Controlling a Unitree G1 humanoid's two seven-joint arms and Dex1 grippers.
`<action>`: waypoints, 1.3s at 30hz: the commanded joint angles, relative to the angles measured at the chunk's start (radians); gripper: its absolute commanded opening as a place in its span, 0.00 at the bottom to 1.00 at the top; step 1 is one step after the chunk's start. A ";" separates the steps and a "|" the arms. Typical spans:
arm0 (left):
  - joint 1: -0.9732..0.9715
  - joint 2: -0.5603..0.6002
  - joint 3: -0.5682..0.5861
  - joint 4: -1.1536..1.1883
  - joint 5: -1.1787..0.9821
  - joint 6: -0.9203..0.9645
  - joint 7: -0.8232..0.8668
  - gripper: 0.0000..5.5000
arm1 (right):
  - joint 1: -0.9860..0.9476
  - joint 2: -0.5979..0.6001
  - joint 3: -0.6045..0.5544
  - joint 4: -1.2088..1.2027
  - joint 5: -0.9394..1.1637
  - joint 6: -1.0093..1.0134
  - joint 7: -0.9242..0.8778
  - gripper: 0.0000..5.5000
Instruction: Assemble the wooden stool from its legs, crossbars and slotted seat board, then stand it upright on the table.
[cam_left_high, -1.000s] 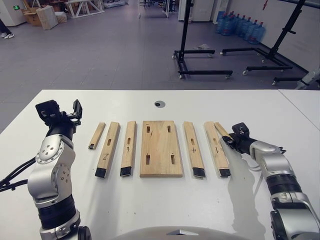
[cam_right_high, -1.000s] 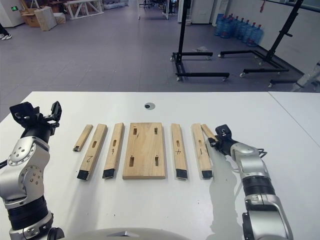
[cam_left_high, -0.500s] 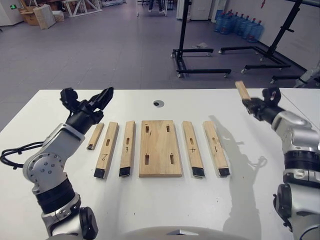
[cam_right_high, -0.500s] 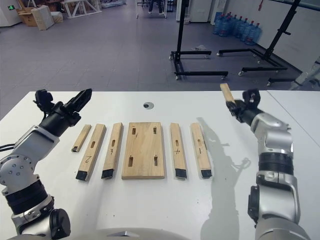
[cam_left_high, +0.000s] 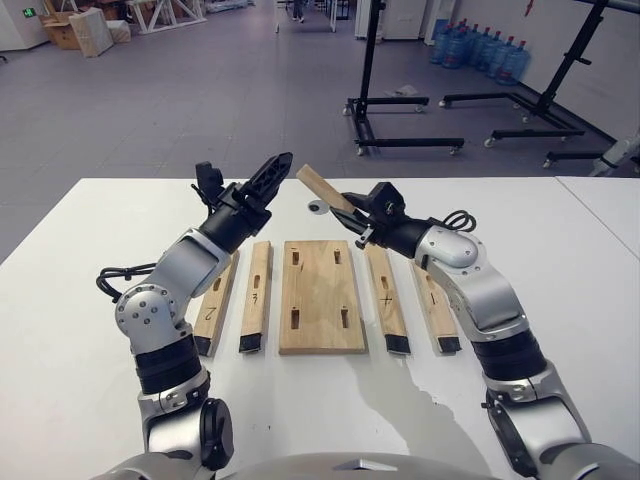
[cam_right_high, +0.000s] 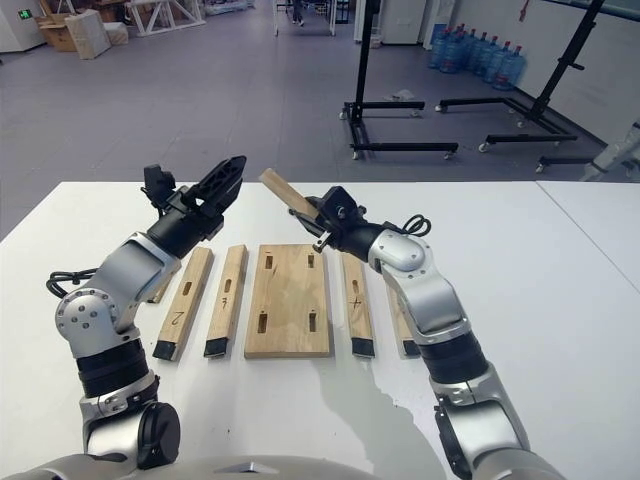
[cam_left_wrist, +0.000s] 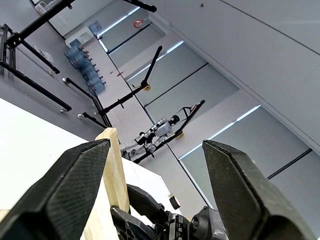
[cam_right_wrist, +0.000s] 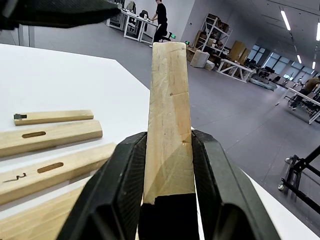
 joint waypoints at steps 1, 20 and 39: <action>0.021 0.028 -0.031 0.007 -0.001 -0.025 0.004 0.62 | -0.037 0.032 -0.033 -0.029 0.028 0.037 -0.016 0.23; 0.019 0.062 -0.106 0.018 0.005 -0.115 -0.012 0.62 | 0.001 0.085 0.077 -0.171 0.086 0.145 -0.001 0.23; 0.042 0.068 -0.125 0.007 -0.026 -0.147 0.004 0.44 | -0.008 0.102 0.064 -0.164 0.083 0.150 -0.015 0.23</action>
